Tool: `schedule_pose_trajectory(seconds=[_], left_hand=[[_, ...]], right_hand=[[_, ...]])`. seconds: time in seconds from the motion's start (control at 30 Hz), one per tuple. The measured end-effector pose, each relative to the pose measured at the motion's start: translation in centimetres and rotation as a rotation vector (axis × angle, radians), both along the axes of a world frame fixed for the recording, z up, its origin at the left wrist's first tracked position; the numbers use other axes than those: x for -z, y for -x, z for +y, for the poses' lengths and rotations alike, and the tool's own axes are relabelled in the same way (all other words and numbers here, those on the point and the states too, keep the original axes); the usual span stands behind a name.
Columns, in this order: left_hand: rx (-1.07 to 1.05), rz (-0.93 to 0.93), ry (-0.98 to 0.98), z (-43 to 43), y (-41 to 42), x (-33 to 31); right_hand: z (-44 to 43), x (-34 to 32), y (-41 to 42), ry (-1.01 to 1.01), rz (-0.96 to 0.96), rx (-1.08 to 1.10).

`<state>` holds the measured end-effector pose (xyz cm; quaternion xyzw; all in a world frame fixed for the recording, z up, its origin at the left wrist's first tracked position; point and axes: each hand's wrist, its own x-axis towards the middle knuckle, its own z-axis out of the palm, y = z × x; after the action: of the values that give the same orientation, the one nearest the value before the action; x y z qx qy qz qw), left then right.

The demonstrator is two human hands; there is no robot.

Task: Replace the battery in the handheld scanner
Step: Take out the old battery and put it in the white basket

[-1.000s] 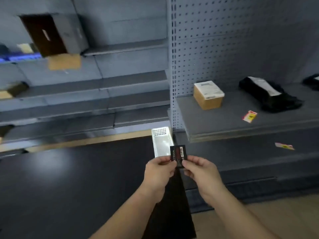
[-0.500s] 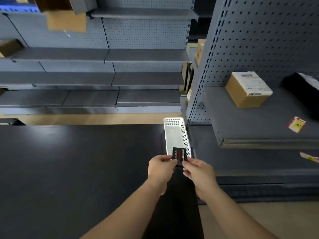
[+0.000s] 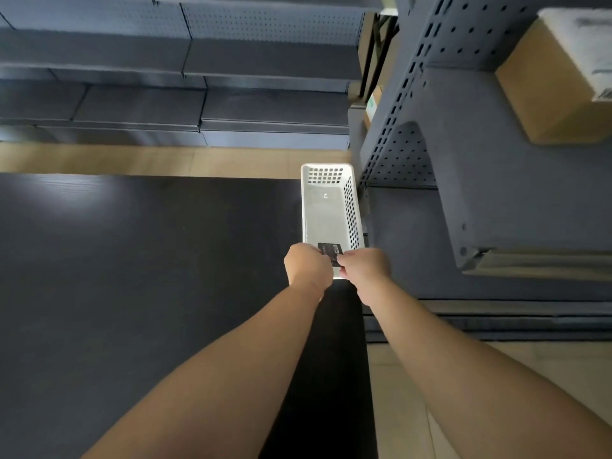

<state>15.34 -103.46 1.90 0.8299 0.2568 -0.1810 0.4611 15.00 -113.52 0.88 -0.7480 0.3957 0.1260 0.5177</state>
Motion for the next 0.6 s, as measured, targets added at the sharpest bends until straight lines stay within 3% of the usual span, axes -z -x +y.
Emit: schedule_pose_trajectory(seconds=[0.1,0.23,0.4,0.5,0.6], left_hand=[[0.078,0.023,-0.073,-0.8,-0.4,0.9],[0.364,0.098,-0.263,-1.5,-0.1,0.6],[0.747,0.014,-0.484,-1.7,0.5,0.4],[0.778,0.056,-0.445,-2.2,0.2,0.5],[0.626,0.126,-0.309,-2.3,0.5,0.4]], right_hand=[[0.0,1.1,-0.7,0.041,0.053,0.009],[0.3,1.4,-1.3,0.138,0.082,-0.039],[0.3,1.6,-1.6,0.144,0.105,-0.068],[0.3,1.4,-2.0,0.121,0.139,-0.076],[0.2,1.2,-1.9,0.071,0.154,-0.057]])
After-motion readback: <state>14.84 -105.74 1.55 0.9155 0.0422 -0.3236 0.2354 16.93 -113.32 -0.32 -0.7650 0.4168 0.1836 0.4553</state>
